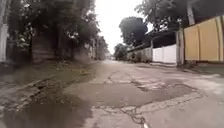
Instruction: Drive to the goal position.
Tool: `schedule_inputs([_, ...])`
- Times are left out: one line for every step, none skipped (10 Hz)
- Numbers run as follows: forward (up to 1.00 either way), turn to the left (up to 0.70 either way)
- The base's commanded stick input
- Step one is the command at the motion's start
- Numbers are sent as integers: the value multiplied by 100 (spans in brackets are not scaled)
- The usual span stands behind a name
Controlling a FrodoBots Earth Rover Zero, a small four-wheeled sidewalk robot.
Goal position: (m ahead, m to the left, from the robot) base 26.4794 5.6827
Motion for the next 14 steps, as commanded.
schedule_inputs([100,0])
schedule_inputs([100,0])
schedule_inputs([100,0])
schedule_inputs([100,0])
schedule_inputs([100,0])
schedule_inputs([100,0])
schedule_inputs([100,0])
schedule_inputs([100,0])
schedule_inputs([100,0])
schedule_inputs([100,0])
schedule_inputs([100,0])
schedule_inputs([100,0])
schedule_inputs([100,0])
schedule_inputs([100,0])
